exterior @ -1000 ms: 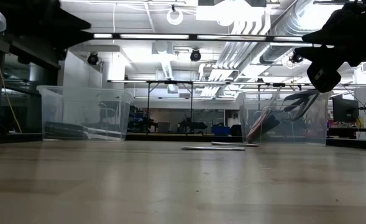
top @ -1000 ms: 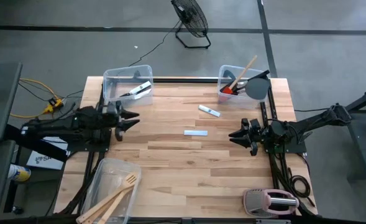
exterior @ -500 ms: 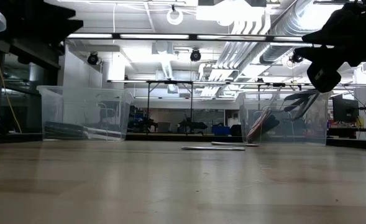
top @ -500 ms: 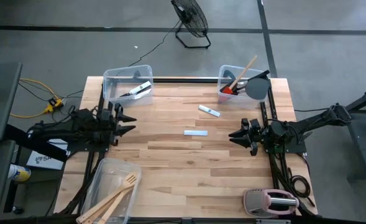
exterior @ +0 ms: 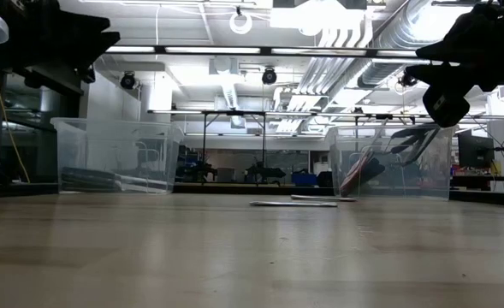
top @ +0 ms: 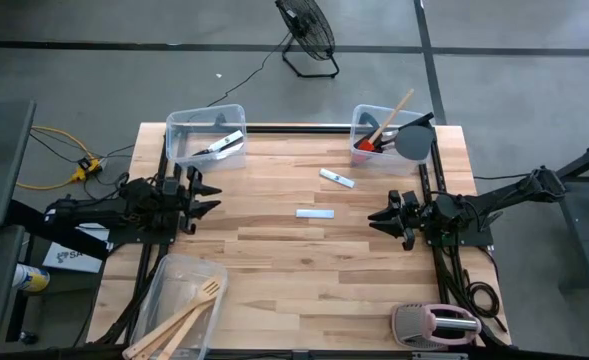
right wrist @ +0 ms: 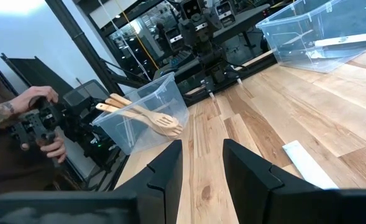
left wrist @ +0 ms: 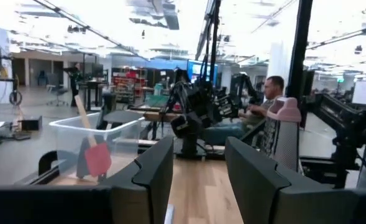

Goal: Pick & Place Kitchen Items
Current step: Return To Home Position

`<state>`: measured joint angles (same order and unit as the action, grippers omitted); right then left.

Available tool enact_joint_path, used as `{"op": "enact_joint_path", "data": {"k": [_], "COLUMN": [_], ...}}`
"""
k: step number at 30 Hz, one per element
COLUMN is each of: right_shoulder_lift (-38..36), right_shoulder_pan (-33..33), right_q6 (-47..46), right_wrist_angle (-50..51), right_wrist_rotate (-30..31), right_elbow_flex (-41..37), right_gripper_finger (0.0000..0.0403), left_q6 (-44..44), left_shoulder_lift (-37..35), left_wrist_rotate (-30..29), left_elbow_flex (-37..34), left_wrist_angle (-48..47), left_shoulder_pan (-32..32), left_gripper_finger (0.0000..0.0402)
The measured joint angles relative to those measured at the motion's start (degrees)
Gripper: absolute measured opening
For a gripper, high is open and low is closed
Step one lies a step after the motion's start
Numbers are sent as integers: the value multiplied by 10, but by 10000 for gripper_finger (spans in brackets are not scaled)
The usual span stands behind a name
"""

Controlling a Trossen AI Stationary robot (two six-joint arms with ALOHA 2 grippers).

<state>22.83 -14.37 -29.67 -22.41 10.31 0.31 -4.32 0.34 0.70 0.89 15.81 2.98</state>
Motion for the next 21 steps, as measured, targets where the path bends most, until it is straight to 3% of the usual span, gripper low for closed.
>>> {"op": "enact_joint_path", "data": {"k": [6,21], "right_shoulder_lift": [0,0], "right_shoulder_pan": [0,0], "right_q6": [0,0], "right_wrist_angle": [0,0], "right_wrist_rotate": [0,0], "right_elbow_flex": [0,0], "right_gripper_finger": [107,107], "left_q6": [0,90], "left_shoulder_lift": [0,1], "left_wrist_rotate": [-43,-45], "left_elbow_flex": [-1,-2], "left_wrist_angle": [-29,-147], "left_shoulder_pan": [0,0], "left_gripper_finger": [143,143]}}
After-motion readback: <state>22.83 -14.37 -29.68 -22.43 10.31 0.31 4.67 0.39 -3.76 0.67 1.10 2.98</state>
